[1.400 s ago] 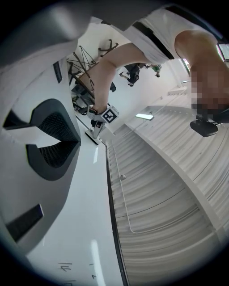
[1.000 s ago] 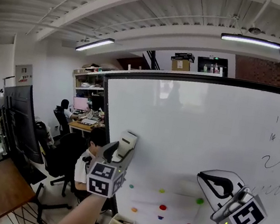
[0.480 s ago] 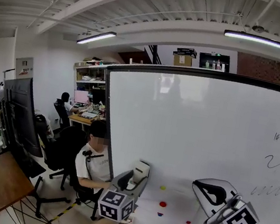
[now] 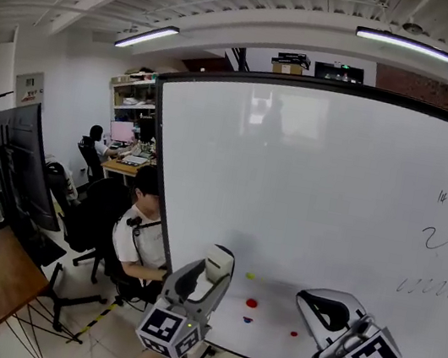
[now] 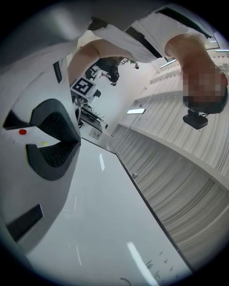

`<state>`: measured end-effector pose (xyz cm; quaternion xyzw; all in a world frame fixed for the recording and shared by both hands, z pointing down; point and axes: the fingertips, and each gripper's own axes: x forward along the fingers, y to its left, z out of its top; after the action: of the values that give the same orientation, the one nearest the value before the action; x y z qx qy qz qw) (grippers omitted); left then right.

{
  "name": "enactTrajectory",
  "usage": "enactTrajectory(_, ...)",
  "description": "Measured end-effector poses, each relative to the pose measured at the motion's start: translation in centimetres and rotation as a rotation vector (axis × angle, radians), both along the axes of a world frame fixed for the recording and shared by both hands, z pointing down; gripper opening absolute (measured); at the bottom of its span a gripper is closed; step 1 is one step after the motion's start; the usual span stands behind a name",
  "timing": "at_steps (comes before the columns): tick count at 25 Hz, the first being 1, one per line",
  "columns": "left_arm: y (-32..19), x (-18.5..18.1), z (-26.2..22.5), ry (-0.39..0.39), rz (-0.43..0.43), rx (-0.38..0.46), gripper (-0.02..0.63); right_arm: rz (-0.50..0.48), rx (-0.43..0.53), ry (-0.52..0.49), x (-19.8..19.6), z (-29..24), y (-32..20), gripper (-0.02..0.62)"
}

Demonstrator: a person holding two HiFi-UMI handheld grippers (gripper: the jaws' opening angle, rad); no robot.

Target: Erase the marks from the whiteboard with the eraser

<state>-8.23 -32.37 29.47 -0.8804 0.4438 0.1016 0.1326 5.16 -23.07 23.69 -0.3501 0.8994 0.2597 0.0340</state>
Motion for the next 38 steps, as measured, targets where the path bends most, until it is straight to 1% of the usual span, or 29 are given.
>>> enactTrajectory(3, 2.6, 0.3, -0.7, 0.024, 0.074, 0.008, 0.248, -0.038, -0.074, -0.015, -0.9, 1.6, 0.2, 0.014)
enactTrajectory(6, 3.5, 0.7, 0.7, 0.053, 0.125, -0.011, 0.249, -0.097, -0.125, -0.022, -1.5, 4.3, -0.1, 0.014)
enactTrajectory(10, 4.6, 1.9, 4.7, 0.02, 0.161, -0.066, 0.249, -0.128, -0.217, -0.035, -1.5, 8.9, -0.1, 0.014)
enactTrajectory(13, 5.6, 2.7, 8.0, -0.008, 0.194, -0.11, 0.25, -0.134, -0.289, -0.077, -1.3, 12.2, -0.2, 0.014)
enactTrajectory(17, 7.4, 3.2, 13.3, -0.032, 0.234, -0.212, 0.25, -0.128, -0.411, -0.143, -0.7, 17.1, 0.2, 0.014)
enactTrajectory(19, 8.2, 3.4, 15.3, -0.038, 0.242, -0.253, 0.25, -0.117, -0.462, -0.161, -0.4, 19.2, 0.5, 0.014)
enactTrajectory(23, 9.7, 4.3, 18.0, -0.046, 0.271, -0.281, 0.25, -0.093, -0.527, -0.173, 0.1, 22.4, 1.1, 0.014)
enactTrajectory(25, 10.5, 5.0, 19.5, -0.047, 0.284, -0.308, 0.25, -0.095, -0.553, -0.193, 0.3, 23.7, 1.7, 0.014)
enactTrajectory(28, 11.1, 5.5, 21.7, -0.049, 0.282, -0.356, 0.25, -0.101, -0.604, -0.225, 0.7, 25.7, 2.4, 0.014)
enactTrajectory(31, 11.2, 6.1, 22.9, -0.057, 0.272, -0.38, 0.25, -0.099, -0.664, -0.237, 1.5, 27.6, 2.9, 0.014)
enactTrajectory(34, 10.9, 6.7, 23.8, -0.063, 0.265, -0.399, 0.25, -0.09, -0.685, -0.249, 2.8, 28.6, 2.8, 0.014)
enactTrajectory(38, 10.5, 8.1, 24.8, -0.074, 0.25, -0.414, 0.25, -0.085, -0.685, -0.233, 4.2, 29.5, 2.4, 0.014)
